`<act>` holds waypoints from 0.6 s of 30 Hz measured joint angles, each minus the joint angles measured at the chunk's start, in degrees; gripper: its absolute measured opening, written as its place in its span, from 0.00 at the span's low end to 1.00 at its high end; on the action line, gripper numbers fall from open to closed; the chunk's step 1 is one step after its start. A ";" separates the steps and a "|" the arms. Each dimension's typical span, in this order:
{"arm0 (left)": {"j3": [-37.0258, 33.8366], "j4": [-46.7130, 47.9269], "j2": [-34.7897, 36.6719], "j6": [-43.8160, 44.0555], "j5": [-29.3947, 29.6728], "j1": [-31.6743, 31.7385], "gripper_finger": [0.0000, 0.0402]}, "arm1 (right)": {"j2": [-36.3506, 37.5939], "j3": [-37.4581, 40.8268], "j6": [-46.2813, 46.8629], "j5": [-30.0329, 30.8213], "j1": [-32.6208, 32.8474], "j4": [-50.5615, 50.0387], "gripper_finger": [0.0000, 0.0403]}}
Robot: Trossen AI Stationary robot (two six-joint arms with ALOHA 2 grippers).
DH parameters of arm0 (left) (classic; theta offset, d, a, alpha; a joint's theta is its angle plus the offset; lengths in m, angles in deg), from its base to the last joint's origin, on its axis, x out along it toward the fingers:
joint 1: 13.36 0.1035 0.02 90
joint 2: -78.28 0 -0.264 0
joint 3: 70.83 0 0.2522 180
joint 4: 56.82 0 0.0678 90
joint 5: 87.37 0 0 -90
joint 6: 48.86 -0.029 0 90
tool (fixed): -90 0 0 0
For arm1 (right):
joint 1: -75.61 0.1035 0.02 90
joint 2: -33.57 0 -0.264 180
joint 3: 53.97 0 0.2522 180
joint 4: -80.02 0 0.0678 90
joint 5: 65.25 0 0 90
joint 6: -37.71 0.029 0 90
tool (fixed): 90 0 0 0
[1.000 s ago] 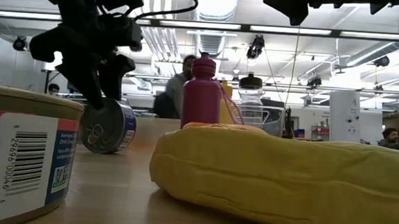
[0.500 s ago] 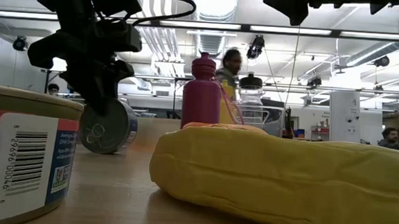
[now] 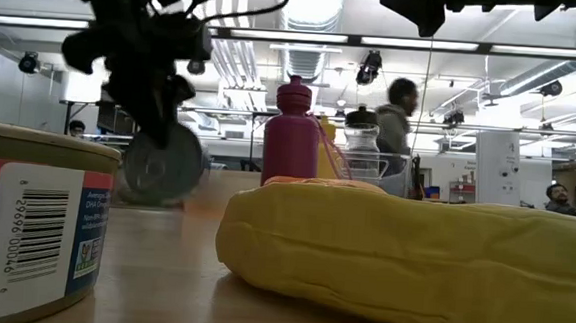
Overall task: Pick & Place Food Item
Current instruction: Put the blue tuna can into the orange bin
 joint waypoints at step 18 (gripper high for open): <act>23.84 21.10 -0.09 26.36 8.66 8.50 0.35 | 0.00 0.00 0.01 0.01 0.00 -0.02 0.89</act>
